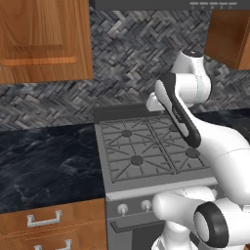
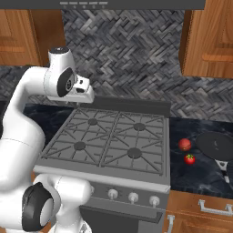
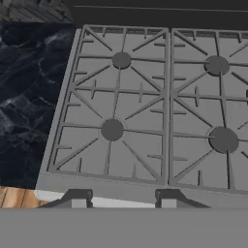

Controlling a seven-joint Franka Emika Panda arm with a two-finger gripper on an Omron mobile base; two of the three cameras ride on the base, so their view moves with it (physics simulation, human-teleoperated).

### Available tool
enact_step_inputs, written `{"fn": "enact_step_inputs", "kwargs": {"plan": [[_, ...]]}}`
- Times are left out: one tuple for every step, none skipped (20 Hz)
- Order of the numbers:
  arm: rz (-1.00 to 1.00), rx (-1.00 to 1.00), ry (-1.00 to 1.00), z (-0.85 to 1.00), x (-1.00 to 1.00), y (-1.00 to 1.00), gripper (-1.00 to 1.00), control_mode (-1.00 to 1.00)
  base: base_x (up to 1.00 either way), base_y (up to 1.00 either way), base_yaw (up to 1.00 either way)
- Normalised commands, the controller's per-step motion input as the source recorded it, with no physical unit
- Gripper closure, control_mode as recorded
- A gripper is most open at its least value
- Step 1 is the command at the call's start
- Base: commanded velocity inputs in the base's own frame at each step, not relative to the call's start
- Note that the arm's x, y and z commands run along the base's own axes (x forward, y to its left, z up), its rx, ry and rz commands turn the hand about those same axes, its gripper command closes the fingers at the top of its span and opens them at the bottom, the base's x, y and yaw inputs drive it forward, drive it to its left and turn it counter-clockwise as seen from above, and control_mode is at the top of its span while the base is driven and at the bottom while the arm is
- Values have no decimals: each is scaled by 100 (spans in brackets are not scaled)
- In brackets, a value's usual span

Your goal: Place the pan on the front right burner on the stove. Then place the tomato and the onion in the pan and turn on the front right burner.

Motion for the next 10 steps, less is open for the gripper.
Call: {"fn": "enact_step_inputs", "kwargs": {"plan": [[0, 0, 0, 0, 0, -1, -100, -100, 0, 0, 0], [0, 0, 2, 0, 0, -16, -100, -100, 0, 0, 0], [0, 0, 0, 0, 0, -19, -100, -100, 0, 0, 0], [0, 0, 0, 0, 0, -19, -100, -100, 0, 0, 0], [0, 0, 0, 0, -1, -20, -100, -100, 0, 0, 0], [0, 0, 0, 0, -4, -19, -100, -100, 0, 0, 0], [0, 0, 0, 0, -4, -19, -100, -100, 0, 0, 0], [-1, 0, 0, 0, -1, -26, -100, -100, 0, 0, 0], [-2, 0, 0, 0, -2, -34, -100, -100, 0, 0, 0], [-2, 0, 0, 0, -2, -35, -100, -100, 0, 0, 0]]}}
